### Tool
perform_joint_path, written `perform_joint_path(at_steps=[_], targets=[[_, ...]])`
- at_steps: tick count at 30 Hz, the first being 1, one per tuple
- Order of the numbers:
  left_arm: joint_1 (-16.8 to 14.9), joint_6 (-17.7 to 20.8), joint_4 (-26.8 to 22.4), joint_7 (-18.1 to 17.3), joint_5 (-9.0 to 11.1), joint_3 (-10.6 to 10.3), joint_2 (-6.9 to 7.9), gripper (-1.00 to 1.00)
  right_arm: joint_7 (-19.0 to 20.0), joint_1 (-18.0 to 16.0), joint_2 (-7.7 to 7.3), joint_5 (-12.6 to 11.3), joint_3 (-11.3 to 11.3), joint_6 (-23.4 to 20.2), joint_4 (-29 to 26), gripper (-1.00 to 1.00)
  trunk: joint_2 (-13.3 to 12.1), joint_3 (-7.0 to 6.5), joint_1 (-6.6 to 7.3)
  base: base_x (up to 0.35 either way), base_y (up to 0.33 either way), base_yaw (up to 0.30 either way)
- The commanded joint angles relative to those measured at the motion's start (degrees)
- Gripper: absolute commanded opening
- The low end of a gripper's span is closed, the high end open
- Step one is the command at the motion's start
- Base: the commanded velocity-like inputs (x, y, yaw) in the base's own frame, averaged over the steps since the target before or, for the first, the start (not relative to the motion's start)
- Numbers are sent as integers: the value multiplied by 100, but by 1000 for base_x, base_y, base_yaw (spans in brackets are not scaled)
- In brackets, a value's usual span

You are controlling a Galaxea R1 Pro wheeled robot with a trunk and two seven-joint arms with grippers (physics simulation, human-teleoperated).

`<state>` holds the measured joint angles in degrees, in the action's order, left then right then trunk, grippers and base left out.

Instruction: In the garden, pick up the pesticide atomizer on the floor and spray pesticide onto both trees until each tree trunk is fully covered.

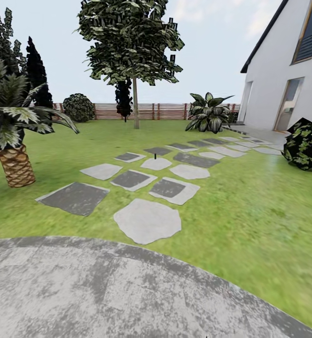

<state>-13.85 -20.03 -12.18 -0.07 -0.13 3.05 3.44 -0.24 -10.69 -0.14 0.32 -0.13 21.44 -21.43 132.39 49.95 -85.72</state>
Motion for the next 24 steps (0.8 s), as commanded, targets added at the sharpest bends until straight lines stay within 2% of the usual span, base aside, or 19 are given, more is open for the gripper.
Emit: perform_joint_path(at_steps=[1,24], targets=[[-3,-19,5,-2,-2,21,-2,100,-2,-3,-1,3,-2,18,4,100,2,6,-2,339,0,0],[-3,-19,7,-2,-5,21,-2,100,-2,-3,-4,3,-4,16,7,100,2,6,-2,339,0,0]])
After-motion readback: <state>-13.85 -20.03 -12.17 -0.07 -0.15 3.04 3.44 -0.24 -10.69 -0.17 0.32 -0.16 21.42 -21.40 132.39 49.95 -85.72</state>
